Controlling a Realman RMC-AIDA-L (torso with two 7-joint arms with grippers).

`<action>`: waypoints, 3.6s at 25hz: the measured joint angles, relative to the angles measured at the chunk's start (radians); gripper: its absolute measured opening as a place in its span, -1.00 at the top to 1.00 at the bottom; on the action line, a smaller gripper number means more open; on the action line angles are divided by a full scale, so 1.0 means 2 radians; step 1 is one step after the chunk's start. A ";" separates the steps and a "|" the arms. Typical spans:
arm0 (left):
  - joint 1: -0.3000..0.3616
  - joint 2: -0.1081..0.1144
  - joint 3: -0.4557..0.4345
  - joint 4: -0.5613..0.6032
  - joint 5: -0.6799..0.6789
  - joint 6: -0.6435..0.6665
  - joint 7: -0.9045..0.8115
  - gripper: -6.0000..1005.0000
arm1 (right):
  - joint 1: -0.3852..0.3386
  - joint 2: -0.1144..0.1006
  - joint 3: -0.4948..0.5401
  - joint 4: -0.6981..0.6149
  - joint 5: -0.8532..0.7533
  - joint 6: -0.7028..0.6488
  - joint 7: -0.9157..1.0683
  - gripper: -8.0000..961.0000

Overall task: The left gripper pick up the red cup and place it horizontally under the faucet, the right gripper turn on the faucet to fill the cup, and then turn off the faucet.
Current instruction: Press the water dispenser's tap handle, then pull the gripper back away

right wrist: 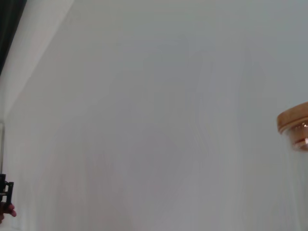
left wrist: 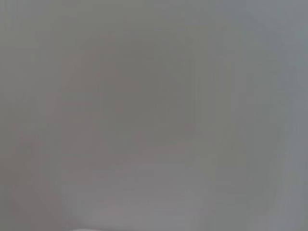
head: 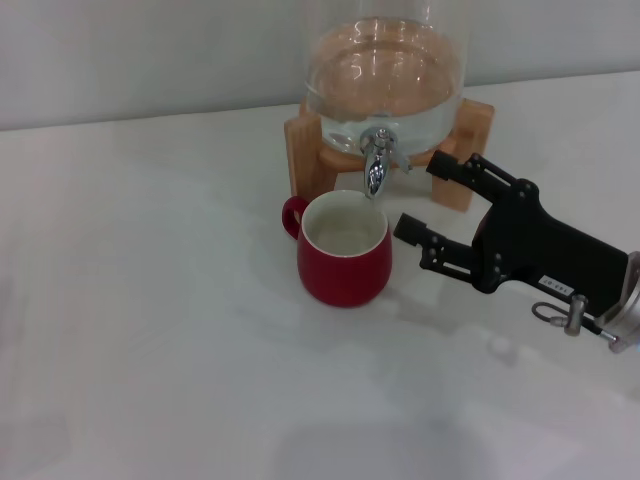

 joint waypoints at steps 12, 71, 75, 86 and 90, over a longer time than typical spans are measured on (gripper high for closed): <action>-0.001 0.000 0.000 0.000 0.001 0.001 0.000 -0.74 | 0.004 0.002 -0.018 0.001 0.000 0.013 0.004 -0.75; -0.003 -0.002 0.001 0.000 0.005 0.008 -0.001 -0.74 | 0.031 0.008 -0.028 -0.010 0.006 0.086 0.012 -0.75; -0.004 -0.001 0.001 0.000 0.005 0.008 -0.001 -0.74 | 0.030 0.007 -0.028 -0.015 0.006 0.089 0.012 -0.75; -0.007 -0.001 0.001 0.000 0.005 0.008 -0.001 -0.74 | 0.028 0.005 -0.027 -0.022 0.007 0.090 0.012 -0.75; -0.008 -0.001 0.001 0.000 0.005 0.011 -0.001 -0.74 | 0.027 0.004 -0.024 -0.022 0.007 0.091 0.012 -0.75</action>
